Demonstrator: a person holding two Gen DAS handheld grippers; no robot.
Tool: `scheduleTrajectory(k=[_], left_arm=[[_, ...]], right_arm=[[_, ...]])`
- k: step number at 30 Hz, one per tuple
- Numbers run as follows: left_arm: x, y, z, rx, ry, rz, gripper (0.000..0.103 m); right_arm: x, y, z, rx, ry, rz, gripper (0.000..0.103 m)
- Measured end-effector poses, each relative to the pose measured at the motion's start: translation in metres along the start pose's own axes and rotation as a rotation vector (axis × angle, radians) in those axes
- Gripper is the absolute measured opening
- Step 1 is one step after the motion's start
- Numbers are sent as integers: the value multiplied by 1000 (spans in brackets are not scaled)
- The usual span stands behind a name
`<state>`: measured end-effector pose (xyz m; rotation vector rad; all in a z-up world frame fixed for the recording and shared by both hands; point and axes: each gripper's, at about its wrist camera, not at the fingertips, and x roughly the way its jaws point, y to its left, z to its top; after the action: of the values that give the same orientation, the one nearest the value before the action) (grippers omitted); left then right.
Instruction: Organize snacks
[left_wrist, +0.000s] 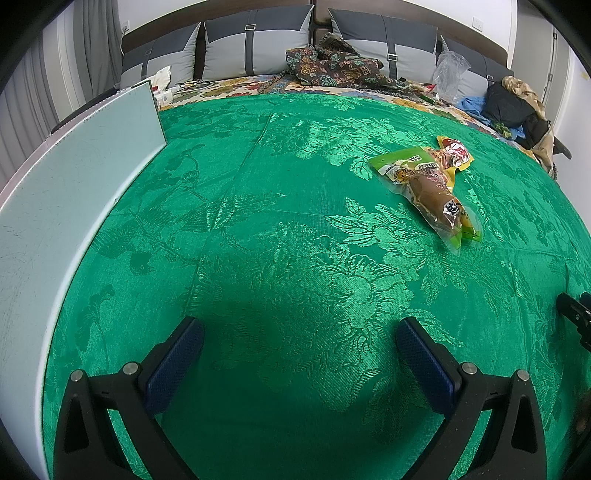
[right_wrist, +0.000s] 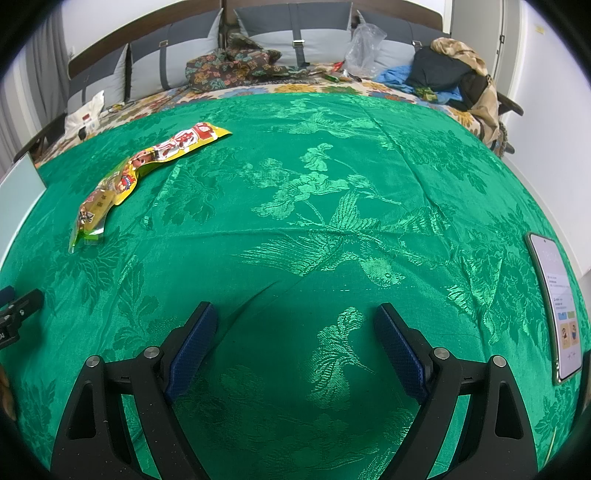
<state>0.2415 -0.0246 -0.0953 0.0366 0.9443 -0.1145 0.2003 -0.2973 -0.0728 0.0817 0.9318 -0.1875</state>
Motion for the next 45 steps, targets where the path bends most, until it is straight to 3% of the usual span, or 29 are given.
scheduleTrajectory(k=[5,7,11,13,17,19,20,21,22,25,32,38,43,45], left_arm=[[4,-2,7,37,29,-26,103],[11,-8,22,81,79,-68,102],[6,-31,67,164,42,-177,102],[17,-53,91,231,99,-221,102],[46,-86,117,266,174,-171,98],[59,-97,118,258,203,-132,84],[64,-103,116,248,219,-121,77],[68,-103,115,229,231,-119,63],[67,-101,114,206,211,-121,58],[63,-92,105,172,186,-119,54],[18,-29,64,167,212,-145,54],[-8,26,12,168,239,-95,55],[-18,40,-7,144,118,-84,63],[-16,39,-9,139,77,-53,75]], right_arm=[[0,0,0,1,0,0,90],[0,0,0,0,0,0,90],[-1,0,-1,-1,0,-2,90],[-1,0,-1,-1,0,-2,90],[-1,0,-1,-1,0,-2,90],[-1,0,-1,-1,0,-2,90],[-1,0,-1,-1,0,-2,90],[-1,0,-1,-1,0,-2,90],[-1,0,-1,-1,0,-2,90],[-1,0,-1,-1,1,-2,90],[-1,1,-1,-1,1,-3,90],[-1,0,-1,-1,1,-3,90],[-1,0,-1,-1,1,-3,90],[-1,0,-1,-1,1,-3,90]])
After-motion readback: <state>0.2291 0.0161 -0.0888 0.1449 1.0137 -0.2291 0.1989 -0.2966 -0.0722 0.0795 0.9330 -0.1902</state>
